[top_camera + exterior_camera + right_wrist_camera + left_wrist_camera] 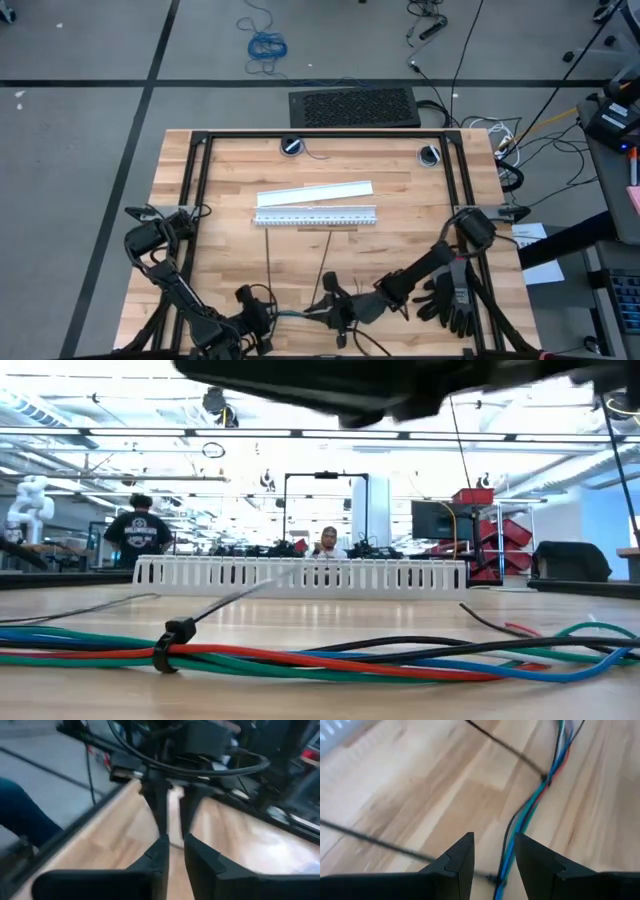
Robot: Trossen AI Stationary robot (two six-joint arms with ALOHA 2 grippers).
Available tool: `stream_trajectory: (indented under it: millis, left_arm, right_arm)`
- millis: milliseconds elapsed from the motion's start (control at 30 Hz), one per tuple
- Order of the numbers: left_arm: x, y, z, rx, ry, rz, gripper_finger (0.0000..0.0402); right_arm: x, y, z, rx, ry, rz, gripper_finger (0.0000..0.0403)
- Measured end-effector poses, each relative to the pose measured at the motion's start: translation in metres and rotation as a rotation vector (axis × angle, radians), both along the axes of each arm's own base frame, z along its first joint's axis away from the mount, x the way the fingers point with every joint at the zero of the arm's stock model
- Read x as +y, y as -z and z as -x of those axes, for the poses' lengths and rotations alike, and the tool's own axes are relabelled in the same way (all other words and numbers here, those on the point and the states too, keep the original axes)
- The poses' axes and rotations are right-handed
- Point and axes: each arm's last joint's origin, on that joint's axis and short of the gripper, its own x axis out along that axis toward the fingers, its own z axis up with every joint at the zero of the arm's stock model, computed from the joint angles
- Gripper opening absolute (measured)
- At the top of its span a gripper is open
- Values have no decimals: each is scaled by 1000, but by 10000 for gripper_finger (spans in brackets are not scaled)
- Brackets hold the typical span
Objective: Ziptie cables
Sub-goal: Put the colored zip tied cable wires into the white cable duct
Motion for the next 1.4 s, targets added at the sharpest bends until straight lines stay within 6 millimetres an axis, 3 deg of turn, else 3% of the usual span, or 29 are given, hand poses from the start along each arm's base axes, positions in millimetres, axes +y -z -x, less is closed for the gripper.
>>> stream_trajectory:
  millis: [133, 267, 433, 667, 867, 1100, 1400]
  left_arm:
    - [1, -4, 5, 181, 58, 8, 136]
    - [-4, -24, 6, 292, 136, 95, 136]
    - [-10, -40, 6, 313, 219, 125, 136]
    - [-6, -31, 9, 363, 222, 125, 138]
    - [-8, -23, 10, 375, 240, 203, 162]
    - [1, -2, 13, 366, 137, 247, 209]
    - [9, 6, 14, 349, 75, 214, 211]
  right_arm:
    - [6, -18, 19, 135, 33, -13, 80]
    - [12, -12, 41, 351, 76, -83, 104]
    - [21, -2, 50, 446, 55, -179, 130]
    - [4, 1, 36, 458, 90, -209, 161]
    - [-13, 9, 21, 548, 81, -369, 180]
    - [-9, 27, 14, 565, 54, -382, 183]
    - [2, 46, -4, 600, 59, -344, 183]
